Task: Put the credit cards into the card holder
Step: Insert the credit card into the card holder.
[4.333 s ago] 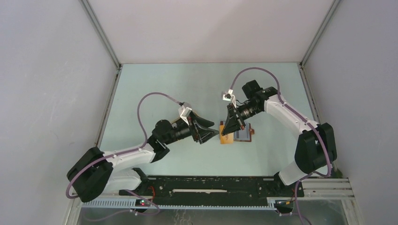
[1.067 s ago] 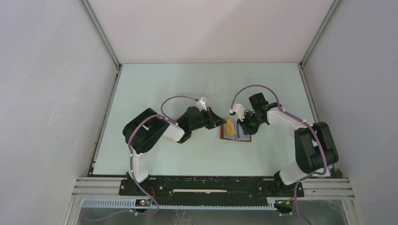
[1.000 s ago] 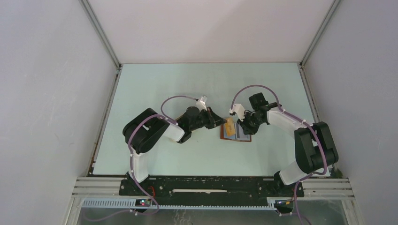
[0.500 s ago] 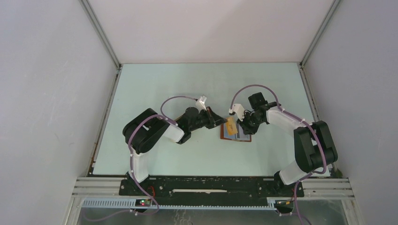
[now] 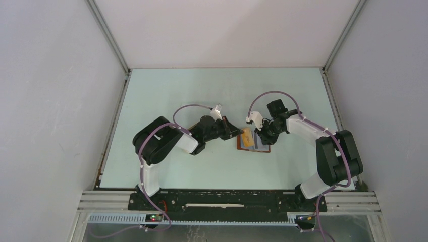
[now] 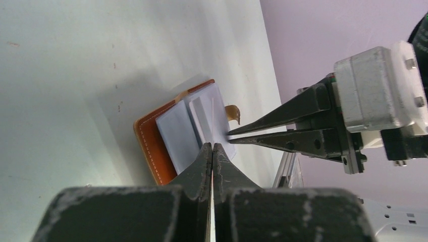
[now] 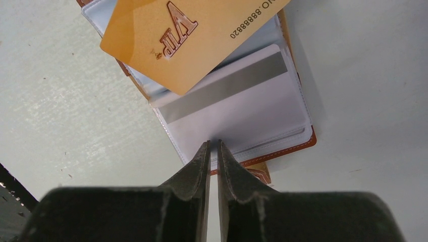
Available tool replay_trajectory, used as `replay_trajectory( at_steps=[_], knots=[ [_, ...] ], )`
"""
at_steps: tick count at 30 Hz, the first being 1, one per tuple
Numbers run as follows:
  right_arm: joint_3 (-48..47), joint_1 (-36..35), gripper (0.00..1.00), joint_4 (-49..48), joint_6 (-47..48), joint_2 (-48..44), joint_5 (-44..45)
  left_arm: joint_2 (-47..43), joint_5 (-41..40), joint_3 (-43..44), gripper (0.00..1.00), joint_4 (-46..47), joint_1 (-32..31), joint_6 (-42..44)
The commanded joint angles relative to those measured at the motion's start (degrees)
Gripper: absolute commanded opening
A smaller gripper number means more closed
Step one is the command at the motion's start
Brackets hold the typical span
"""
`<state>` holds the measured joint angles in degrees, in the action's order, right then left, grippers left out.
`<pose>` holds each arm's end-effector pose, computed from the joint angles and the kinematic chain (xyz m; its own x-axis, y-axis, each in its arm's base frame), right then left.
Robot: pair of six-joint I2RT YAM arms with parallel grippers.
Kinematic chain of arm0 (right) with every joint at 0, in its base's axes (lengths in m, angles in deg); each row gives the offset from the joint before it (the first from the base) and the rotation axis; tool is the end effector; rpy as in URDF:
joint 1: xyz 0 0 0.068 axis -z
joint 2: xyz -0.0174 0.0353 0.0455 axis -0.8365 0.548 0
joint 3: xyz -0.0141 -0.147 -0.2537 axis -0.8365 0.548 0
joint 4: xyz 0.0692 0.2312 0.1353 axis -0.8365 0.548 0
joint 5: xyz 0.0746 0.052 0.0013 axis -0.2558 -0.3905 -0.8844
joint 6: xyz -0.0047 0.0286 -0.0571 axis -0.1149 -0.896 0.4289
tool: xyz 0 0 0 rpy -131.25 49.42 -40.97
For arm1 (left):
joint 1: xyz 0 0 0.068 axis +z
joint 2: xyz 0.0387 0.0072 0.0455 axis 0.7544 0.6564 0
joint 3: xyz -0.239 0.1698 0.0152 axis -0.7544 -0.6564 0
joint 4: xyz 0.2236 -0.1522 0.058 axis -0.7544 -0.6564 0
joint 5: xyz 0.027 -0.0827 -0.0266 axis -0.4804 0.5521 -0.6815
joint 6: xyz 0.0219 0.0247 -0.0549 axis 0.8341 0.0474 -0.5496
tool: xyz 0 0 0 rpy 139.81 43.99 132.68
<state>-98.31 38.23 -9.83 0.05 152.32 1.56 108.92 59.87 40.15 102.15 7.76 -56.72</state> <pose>0.2789 0.1130 0.1770 -0.3585 -0.8084 -0.4669 -0.9207 0.3889 0.0335 0.2853 -0.2710 0.1267 -0.8226 -0.3518 -0.4467 0.2992 0.4002 -0.8662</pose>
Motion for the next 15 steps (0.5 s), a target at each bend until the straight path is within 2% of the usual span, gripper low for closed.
replay_trajectory(
  at_steps=[1,15],
  knots=[
    [-1.45,-0.43,0.16,0.02,-0.39,0.72,0.68,0.19,-0.66,0.9,0.0,-1.12,0.18,1.93],
    [-1.74,-0.44,0.16,0.39,-0.57,0.94,0.61,0.54,-1.02,1.97,0.0,-4.13,0.11,3.16]
  ],
)
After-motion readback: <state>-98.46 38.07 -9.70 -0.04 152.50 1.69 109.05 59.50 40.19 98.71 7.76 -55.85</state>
